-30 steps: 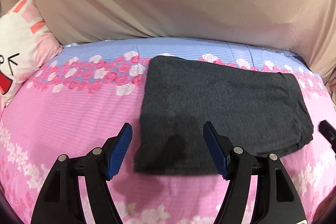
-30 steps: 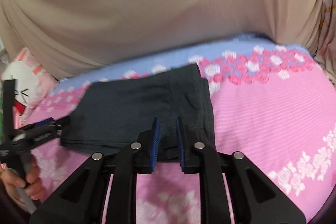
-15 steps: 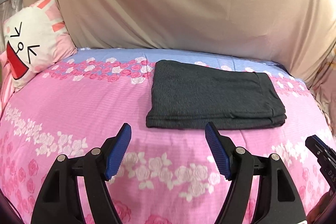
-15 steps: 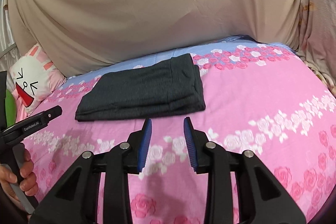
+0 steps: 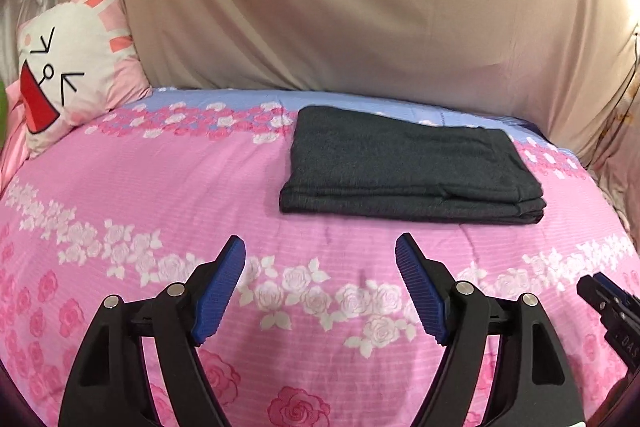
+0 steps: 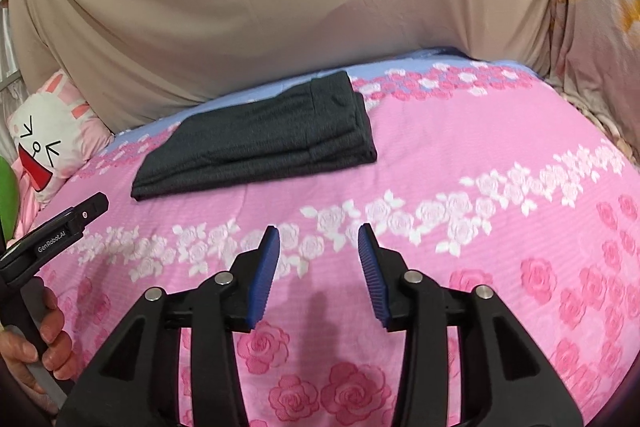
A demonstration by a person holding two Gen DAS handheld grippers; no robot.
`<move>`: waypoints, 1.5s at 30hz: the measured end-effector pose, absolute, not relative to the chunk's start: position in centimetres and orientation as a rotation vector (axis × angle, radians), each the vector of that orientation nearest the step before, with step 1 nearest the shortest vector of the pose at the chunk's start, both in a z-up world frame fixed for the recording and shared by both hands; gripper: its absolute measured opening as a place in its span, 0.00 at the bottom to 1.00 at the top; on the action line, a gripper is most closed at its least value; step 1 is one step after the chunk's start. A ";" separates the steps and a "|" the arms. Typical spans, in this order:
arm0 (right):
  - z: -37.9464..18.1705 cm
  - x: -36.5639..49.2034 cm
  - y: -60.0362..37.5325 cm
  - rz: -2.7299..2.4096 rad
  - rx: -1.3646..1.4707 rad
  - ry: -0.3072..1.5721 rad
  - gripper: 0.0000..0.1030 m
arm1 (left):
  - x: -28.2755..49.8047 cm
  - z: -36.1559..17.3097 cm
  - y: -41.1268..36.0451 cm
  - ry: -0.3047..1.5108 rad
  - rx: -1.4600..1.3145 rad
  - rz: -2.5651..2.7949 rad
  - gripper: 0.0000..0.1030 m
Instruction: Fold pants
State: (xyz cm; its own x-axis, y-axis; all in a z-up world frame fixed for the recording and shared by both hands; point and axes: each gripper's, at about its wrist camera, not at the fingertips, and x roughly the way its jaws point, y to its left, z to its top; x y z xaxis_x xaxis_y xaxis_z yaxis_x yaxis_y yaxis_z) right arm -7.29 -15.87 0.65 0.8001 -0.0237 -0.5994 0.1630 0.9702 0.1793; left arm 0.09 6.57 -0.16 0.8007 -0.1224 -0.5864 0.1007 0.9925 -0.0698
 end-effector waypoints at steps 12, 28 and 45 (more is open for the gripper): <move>1.0 -7.5 -14.7 -0.141 0.165 0.617 0.81 | 0.5 -1.9 6.3 0.696 -0.010 -0.079 0.82; 0.5 -7.0 -14.9 -0.162 0.169 0.651 0.87 | 0.3 -2.1 5.2 0.709 0.079 -0.064 0.84; 0.3 -7.0 -14.6 -0.168 0.169 0.663 0.87 | 0.3 -2.1 5.5 0.718 0.054 -0.084 0.84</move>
State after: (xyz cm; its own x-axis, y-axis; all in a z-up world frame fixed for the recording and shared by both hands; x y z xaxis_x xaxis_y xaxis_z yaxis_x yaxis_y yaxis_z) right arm -6.95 -14.62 0.27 0.7754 -0.1005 -0.6234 0.2083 0.9727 0.1023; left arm 0.32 5.45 -2.15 0.7498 -0.0583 -0.6591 0.0958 0.9952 0.0209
